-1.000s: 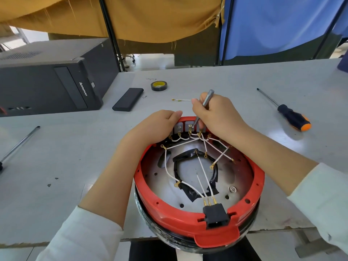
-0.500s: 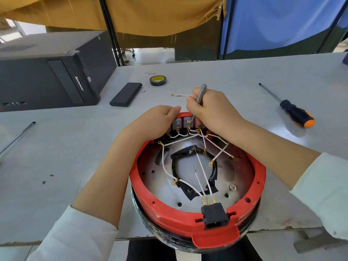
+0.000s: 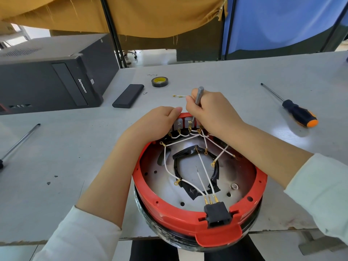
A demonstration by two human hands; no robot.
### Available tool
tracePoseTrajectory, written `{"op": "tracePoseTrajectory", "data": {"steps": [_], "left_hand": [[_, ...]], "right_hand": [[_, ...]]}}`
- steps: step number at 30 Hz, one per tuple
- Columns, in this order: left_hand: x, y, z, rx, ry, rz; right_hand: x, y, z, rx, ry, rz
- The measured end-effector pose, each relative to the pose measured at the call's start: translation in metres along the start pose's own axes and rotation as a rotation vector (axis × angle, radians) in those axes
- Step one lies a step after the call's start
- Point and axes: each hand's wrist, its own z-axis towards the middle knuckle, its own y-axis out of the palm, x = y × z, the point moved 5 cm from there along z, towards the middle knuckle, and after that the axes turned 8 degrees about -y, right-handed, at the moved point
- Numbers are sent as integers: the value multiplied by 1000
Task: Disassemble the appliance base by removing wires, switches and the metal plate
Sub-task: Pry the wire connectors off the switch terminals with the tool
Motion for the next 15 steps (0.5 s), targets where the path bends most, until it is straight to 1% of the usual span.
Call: {"op": "tracePoseTrajectory", "data": {"steps": [6,12,15], "left_hand": [[-1,1,2,2,18,9],[-1,2,3,-7,17,15],[0,1,2,-3,21,19]], "right_hand": [[0,2,3,-34,11,-2],[2,2,8,-51,118,85],[3,3,8,-47,129,86]]}}
